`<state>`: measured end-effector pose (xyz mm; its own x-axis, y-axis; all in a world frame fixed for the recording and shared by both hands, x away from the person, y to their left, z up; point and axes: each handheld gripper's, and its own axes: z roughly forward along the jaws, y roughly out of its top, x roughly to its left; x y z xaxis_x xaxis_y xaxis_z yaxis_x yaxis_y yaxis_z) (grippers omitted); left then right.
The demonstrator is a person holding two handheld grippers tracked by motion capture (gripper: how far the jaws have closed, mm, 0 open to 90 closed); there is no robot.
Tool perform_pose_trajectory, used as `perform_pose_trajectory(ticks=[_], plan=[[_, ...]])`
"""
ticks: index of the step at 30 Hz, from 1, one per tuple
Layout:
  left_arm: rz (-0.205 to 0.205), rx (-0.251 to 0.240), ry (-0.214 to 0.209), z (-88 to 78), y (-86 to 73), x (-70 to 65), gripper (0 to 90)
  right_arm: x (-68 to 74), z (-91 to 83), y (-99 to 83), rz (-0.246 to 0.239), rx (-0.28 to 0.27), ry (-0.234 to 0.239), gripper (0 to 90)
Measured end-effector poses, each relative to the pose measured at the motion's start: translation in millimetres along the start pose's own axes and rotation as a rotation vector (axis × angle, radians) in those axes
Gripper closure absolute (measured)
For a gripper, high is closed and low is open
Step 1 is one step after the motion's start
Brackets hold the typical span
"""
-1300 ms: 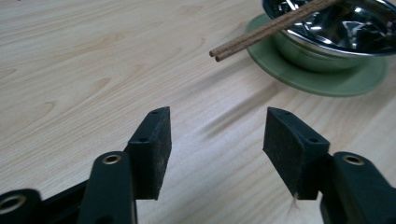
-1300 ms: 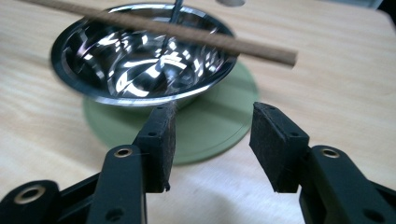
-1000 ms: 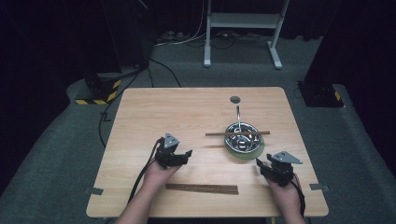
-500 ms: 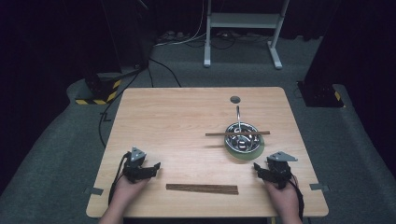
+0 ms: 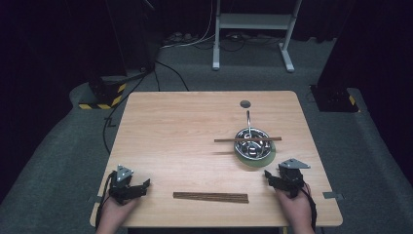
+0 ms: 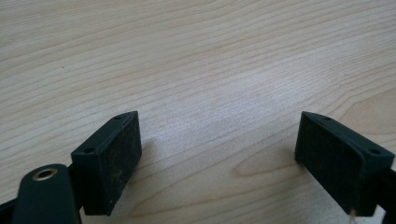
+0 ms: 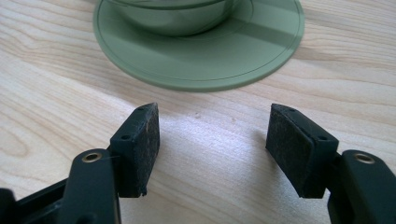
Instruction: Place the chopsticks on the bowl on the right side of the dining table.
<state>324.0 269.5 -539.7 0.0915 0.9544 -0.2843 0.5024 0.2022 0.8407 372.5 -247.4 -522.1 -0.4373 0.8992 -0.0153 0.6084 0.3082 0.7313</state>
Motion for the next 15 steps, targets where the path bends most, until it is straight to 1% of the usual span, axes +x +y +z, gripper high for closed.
perform_pose_trajectory(ticks=[1,2,3,10,15], plan=[[-0.001,-0.005,-0.004,0.7,0.3,-0.1,14.8,0.1,-0.4,0.2,0.001,0.005,0.005,34.6],[0.006,0.006,-0.001,0.3,0.6,0.1,14.9,0.4,0.4,0.0,0.005,-0.003,-0.001,34.5],[0.002,-0.002,-0.004,1.0,0.4,-0.1,15.0,0.3,0.3,0.2,0.005,0.000,0.002,34.4],[0.003,-0.004,-0.003,1.0,0.3,-0.3,15.3,0.3,0.2,0.2,0.001,0.000,0.003,34.4],[0.005,-0.002,-0.001,0.8,0.3,-0.4,15.4,0.4,-0.3,0.3,-0.003,0.007,0.013,34.4]])
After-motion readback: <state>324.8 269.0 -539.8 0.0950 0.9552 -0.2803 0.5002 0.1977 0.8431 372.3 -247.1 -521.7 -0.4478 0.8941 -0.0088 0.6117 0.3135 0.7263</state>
